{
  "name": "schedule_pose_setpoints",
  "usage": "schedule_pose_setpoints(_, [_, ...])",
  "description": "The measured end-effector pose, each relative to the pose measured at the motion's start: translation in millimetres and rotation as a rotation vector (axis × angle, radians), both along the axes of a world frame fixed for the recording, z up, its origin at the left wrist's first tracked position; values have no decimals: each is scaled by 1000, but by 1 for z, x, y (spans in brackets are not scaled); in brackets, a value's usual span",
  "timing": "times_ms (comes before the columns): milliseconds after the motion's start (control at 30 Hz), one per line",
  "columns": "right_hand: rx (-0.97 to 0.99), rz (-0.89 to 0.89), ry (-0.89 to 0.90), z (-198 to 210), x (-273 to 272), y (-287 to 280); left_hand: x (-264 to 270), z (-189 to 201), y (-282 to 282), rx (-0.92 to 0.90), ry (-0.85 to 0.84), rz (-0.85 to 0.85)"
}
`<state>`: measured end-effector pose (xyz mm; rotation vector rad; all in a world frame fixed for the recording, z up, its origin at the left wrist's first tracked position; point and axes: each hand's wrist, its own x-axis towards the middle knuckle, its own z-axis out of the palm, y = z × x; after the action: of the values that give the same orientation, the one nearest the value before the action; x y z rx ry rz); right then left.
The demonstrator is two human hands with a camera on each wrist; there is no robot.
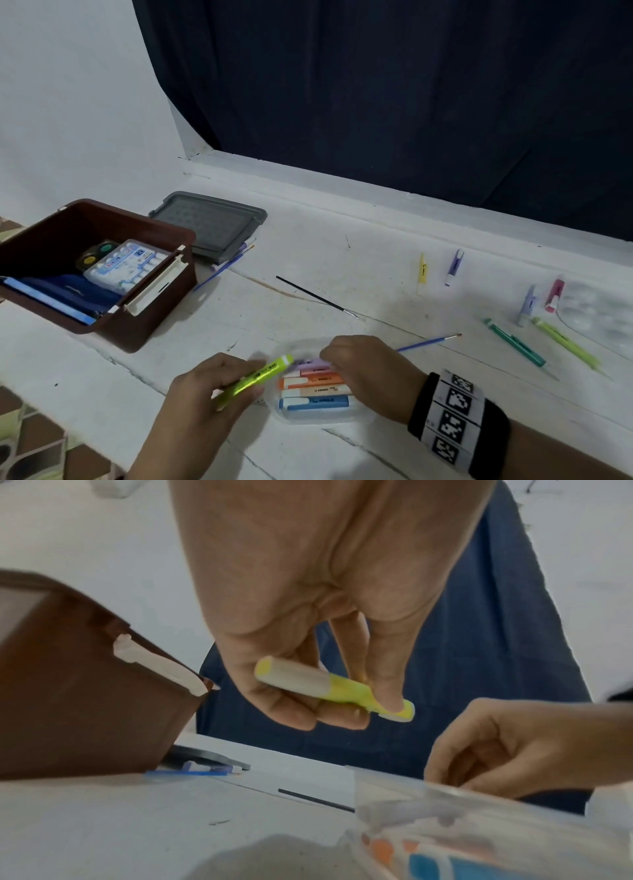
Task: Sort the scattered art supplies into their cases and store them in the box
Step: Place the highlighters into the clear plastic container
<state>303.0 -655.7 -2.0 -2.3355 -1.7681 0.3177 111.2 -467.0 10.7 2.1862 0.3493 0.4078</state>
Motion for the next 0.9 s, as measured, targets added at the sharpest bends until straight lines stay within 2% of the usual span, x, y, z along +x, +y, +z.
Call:
schedule_pose_setpoints(133, [-1,-17,13,0,0,1,4,-1,0,237,26,-44])
schedule_pose_setpoints(267, [17,-9,12,0,0,2,15,-4,-5,359,95,-133])
schedule_pose_setpoints(433, [66,-115,100,10,2,-3,38,-9,-15,491,162,-232])
schedule_pose_setpoints(533, [174,-189,87,18,5,-15,53,-12,-23,560,192,-266])
schedule_pose_setpoints(667, [263,-212,-23,20,9,-30,64,-18,-37,660,256,-244])
schedule_pose_setpoints(800, [112,-283,89,12,13,-39,74,-16,-48,613,266,-211])
schedule_pose_setpoints(900, [29,-258,205,1,16,-40,79,-15,-51,620,266,-208])
